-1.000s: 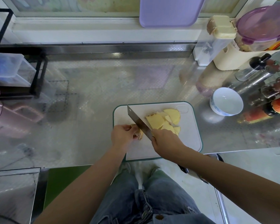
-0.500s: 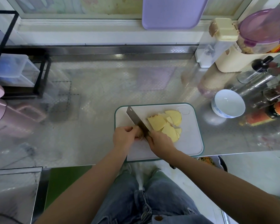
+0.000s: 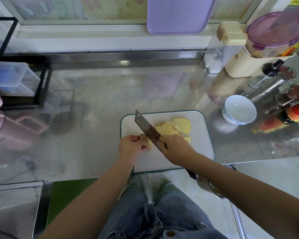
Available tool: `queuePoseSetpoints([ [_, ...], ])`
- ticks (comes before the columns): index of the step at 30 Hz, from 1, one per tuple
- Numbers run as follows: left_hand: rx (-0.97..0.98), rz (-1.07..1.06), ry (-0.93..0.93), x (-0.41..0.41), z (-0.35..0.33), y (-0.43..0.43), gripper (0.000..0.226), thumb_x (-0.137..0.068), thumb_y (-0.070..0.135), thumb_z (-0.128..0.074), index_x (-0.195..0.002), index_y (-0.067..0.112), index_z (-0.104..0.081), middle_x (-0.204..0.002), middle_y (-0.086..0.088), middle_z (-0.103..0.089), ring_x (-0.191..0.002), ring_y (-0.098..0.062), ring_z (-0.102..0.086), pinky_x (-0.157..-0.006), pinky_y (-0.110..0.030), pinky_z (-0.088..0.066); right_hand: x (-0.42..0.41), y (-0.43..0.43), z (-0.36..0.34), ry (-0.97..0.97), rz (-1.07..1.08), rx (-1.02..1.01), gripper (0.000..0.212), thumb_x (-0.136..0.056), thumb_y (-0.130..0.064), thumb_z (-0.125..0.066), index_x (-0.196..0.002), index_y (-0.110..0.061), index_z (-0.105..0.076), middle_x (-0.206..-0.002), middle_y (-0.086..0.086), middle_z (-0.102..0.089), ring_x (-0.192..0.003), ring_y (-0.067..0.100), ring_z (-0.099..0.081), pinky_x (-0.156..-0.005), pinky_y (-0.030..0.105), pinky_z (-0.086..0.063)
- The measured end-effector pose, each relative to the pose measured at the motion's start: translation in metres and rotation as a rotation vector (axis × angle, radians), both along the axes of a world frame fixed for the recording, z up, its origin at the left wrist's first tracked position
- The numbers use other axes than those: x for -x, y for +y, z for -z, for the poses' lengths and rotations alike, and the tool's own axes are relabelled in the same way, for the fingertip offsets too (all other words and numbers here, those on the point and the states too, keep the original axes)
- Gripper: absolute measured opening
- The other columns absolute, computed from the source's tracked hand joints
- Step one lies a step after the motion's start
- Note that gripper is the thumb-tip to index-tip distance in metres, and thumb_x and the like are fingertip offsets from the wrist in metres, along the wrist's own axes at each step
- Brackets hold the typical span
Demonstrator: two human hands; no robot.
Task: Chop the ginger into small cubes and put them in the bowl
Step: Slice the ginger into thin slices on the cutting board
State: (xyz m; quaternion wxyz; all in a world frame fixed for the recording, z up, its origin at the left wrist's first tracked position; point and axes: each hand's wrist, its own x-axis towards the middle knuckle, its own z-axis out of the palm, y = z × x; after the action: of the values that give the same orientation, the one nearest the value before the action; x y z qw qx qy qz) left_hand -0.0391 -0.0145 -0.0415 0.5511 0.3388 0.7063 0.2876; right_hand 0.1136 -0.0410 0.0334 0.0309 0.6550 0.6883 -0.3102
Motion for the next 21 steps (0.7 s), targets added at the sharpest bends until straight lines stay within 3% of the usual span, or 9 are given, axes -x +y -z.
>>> queuePoseSetpoints([
  [5,0.003,-0.004,-0.01,0.001,-0.001,0.0,0.016,-0.077,0.015,-0.079,-0.067,0.023,-0.069,-0.069,0.005,-0.073,-0.061,-0.014,-0.072,-0.076,-0.041,-0.061,0.0,-0.004,-0.005,-0.055,-0.014,0.043,0.036,-0.101,-0.024,-0.039,-0.065,-0.02,-0.034,-0.063,-0.002,-0.042,-0.056,0.014,-0.044,-0.047,0.022,-0.026],
  [10,-0.023,0.027,0.004,0.001,-0.001,-0.001,0.004,-0.077,0.017,-0.079,-0.076,0.017,-0.075,-0.073,-0.001,-0.074,-0.065,-0.018,-0.072,-0.079,-0.042,-0.06,0.011,0.002,0.01,-0.105,-0.008,0.05,0.021,-0.099,-0.018,-0.04,-0.092,-0.009,-0.057,-0.074,0.003,-0.052,-0.061,0.016,-0.05,-0.053,0.023,-0.037],
  [13,-0.017,0.024,-0.012,0.001,-0.002,0.0,0.021,-0.077,0.012,-0.079,-0.063,0.027,-0.073,-0.071,-0.001,-0.074,-0.067,-0.019,-0.073,-0.077,-0.041,-0.06,0.012,-0.004,0.028,-0.14,-0.017,0.084,0.021,-0.1,-0.015,-0.039,-0.095,-0.008,-0.058,-0.075,0.002,-0.051,-0.063,0.015,-0.051,-0.055,0.023,-0.039],
  [15,-0.006,0.001,-0.024,0.002,-0.001,0.001,0.024,-0.076,0.009,-0.079,-0.065,0.028,-0.071,-0.075,-0.004,-0.074,-0.073,-0.022,-0.073,-0.078,-0.043,-0.06,0.008,-0.014,0.041,-0.104,0.011,0.089,0.023,-0.102,-0.02,-0.038,-0.1,-0.009,-0.058,-0.081,0.005,-0.055,-0.071,0.019,-0.056,-0.062,0.027,-0.046],
  [18,-0.011,0.017,0.0,0.003,-0.001,0.001,0.011,-0.078,0.012,-0.078,-0.08,0.021,-0.073,-0.085,-0.005,-0.073,-0.08,-0.022,-0.071,-0.082,-0.042,-0.059,0.003,-0.015,0.047,-0.057,0.038,0.063,0.026,-0.103,-0.028,-0.037,-0.088,-0.014,-0.052,-0.076,0.003,-0.054,-0.071,0.021,-0.056,-0.062,0.029,-0.044],
  [21,-0.018,0.049,0.047,0.003,-0.002,0.0,0.016,-0.08,0.018,-0.077,-0.094,0.013,-0.074,-0.084,0.001,-0.073,-0.077,-0.015,-0.07,-0.077,-0.031,-0.058,0.004,-0.002,0.039,-0.004,0.057,0.035,0.031,-0.102,-0.032,-0.037,-0.076,-0.018,-0.045,-0.068,0.0,-0.049,-0.065,0.02,-0.052,-0.057,0.027,-0.036],
])
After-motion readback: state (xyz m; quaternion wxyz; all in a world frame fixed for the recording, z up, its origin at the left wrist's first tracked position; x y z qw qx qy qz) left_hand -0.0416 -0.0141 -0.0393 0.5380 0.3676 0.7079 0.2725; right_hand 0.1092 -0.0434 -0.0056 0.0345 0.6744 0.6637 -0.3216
